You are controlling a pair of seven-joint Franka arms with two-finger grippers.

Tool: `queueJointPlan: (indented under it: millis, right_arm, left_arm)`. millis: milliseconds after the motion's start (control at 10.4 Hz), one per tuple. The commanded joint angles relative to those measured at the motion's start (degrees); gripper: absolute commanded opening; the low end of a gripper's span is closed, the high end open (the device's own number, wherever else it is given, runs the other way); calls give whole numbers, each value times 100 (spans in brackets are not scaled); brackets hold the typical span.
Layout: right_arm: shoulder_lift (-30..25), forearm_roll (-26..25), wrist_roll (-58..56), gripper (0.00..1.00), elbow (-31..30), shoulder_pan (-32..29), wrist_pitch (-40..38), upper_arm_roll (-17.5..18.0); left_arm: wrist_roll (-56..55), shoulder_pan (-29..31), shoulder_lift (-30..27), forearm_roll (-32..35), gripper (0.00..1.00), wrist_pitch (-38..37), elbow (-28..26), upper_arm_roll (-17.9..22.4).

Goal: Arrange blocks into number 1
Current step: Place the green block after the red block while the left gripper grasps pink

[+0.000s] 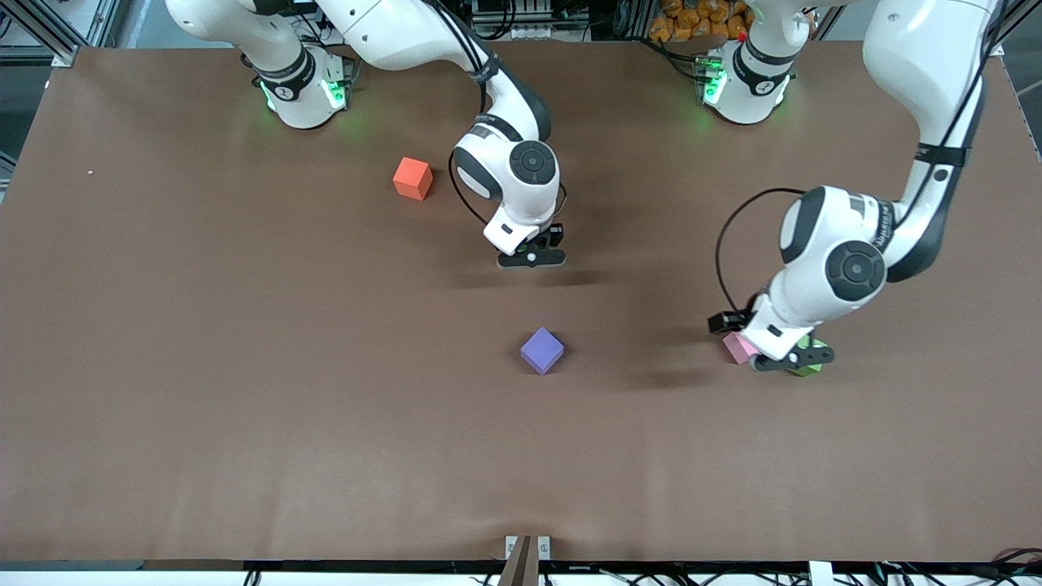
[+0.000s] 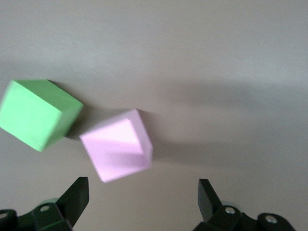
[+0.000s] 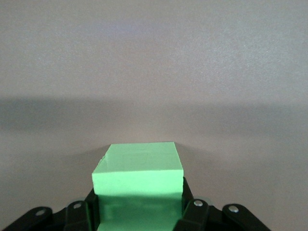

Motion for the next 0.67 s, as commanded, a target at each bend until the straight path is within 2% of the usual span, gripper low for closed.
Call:
queueJointPlan:
  millis: [0,96,288,384,576]
  right_arm:
    - [200,-36,369,42,93,71,-110,19]
    - [200,-36,519,99,93,71,-110,19]
    - [130,-36,546,100,110,62,-110,19]
    - [51,-36,546,100,110,10,-110,19]
    - [-246,-28,546,100,110,-262,-119,10]
  left_arm:
    - [127,33,235,160,100,17,235,60]
    - [171,42,340,160,100,148,244,147]
    - [242,42,481,99,100,403,253,271]
    - [172,42,499,-145,100,482,236,297]
    - [84,42,561,-332,100,527,227,358]
